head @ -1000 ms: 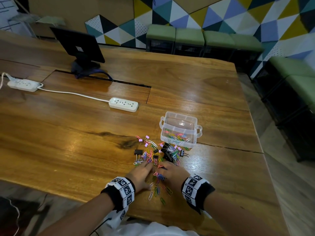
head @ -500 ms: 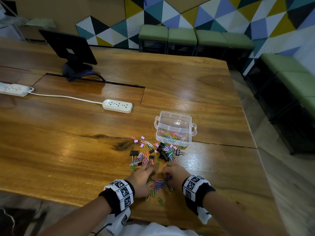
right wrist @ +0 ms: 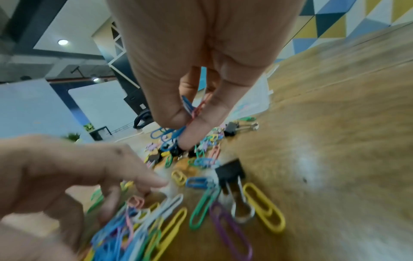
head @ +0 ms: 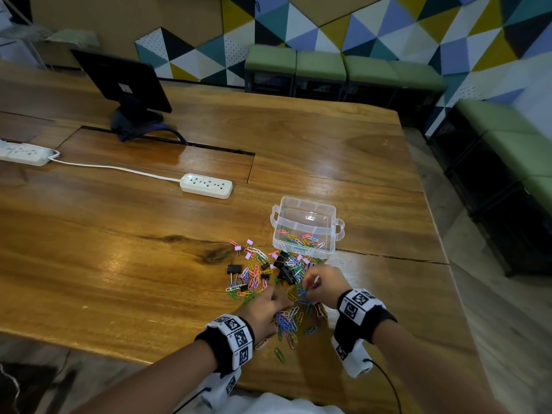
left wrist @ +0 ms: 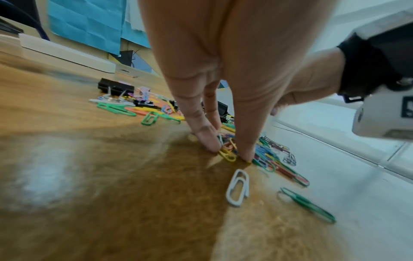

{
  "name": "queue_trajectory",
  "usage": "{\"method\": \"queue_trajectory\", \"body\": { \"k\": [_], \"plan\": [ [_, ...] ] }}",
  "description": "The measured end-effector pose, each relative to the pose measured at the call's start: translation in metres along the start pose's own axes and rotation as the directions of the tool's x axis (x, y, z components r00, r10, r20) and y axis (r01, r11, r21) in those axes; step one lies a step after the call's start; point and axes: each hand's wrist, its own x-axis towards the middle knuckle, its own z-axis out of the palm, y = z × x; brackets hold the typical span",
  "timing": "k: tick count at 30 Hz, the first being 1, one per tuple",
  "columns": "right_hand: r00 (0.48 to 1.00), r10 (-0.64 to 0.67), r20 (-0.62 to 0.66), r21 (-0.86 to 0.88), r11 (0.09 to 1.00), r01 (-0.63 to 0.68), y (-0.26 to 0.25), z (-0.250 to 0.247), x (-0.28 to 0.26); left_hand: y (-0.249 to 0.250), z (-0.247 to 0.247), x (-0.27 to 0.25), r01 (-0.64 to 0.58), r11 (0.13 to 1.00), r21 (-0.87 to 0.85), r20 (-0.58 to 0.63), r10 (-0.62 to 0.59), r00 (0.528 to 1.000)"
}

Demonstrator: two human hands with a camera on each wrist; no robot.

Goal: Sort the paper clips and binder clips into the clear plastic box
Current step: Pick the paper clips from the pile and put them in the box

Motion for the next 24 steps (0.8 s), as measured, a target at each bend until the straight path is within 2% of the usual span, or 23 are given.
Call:
{"method": "queue_trajectory", "body": {
  "k": [3,7,9,12,14,17,20,24],
  "plan": [
    [0.993,0.019,-0.117,0.076,0.997,-0.010,0.001,-0.018,0.007,0.003,0.001,0.002,-0.122,0.988,0.096,-0.001,0.123,0.992],
    [0.964,0.110,-0.241,0.237,0.970,-0.051,0.003,-0.039,0.021,0.005,0.001,0.002,-0.246,0.911,0.331,0.121,0.217,0.969],
    [0.945,0.164,-0.283,0.295,0.952,-0.077,0.004,-0.046,0.030,0.005,0.002,0.001,-0.274,0.886,0.375,0.174,0.223,0.959],
    [0.913,0.225,-0.340,0.324,0.939,-0.110,0.009,-0.049,0.046,0.000,0.007,0.002,-0.299,0.872,0.387,0.249,0.213,0.945],
    [0.904,0.238,-0.356,0.332,0.936,-0.116,0.010,-0.050,0.054,-0.004,0.008,0.003,-0.317,0.862,0.396,0.252,0.230,0.940],
    [0.909,0.242,-0.339,0.338,0.933,-0.122,0.012,-0.050,0.060,-0.006,0.005,0.005,-0.348,0.851,0.393,0.213,0.284,0.935],
    [0.919,0.235,-0.316,0.359,0.926,-0.114,0.011,-0.050,0.060,-0.007,-0.001,0.009,-0.319,0.889,0.327,0.177,0.274,0.945],
    [0.930,0.175,-0.322,0.312,0.947,-0.070,0.013,-0.051,0.052,-0.009,-0.007,0.014,-0.344,0.875,0.339,0.234,0.276,0.932]
  ]
}}
